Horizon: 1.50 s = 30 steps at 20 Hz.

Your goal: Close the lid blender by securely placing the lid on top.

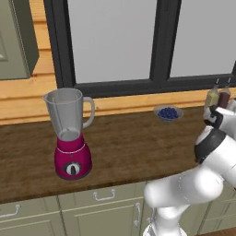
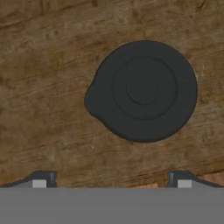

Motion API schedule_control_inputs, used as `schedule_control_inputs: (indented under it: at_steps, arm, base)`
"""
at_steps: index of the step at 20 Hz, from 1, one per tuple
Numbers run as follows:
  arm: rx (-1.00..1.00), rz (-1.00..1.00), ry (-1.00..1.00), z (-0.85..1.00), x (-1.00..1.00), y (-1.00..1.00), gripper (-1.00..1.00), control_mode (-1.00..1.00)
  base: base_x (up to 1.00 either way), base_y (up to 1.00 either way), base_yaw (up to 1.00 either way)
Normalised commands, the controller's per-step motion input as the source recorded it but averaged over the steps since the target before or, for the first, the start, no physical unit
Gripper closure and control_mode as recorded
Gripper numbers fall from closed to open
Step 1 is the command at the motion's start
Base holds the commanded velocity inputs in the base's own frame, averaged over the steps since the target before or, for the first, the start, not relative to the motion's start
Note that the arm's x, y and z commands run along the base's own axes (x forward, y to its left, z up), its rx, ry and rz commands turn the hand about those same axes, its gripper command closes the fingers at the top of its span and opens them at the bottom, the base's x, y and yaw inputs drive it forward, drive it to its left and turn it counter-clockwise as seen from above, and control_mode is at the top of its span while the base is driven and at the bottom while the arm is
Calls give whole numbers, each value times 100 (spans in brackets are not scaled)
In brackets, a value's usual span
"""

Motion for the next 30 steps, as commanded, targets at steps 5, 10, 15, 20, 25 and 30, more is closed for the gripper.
schedule_control_inputs:
  at_steps: [5, 10, 15, 20, 25, 30]
  arm:
    - [0, 1, 7, -25, 57, -29, -100, -100]
    - [0, 0, 8, -32, 50, -27, -100, -100]
    - [0, 0, 5, -26, 27, -28, -100, -100]
    - [0, 0, 3, -41, 10, -10, -100, -100]
    - [-1, 0, 0, -64, 0, 0, -100, -100]
    - [-1, 0, 0, -75, -2, 39, -100, -100]
  base:
    - [0, 0, 0]
    - [0, 0, 0]
    - [0, 0, 0]
    - [0, 0, 0]
    - [0, 0, 0]
    - [0, 0, 0]
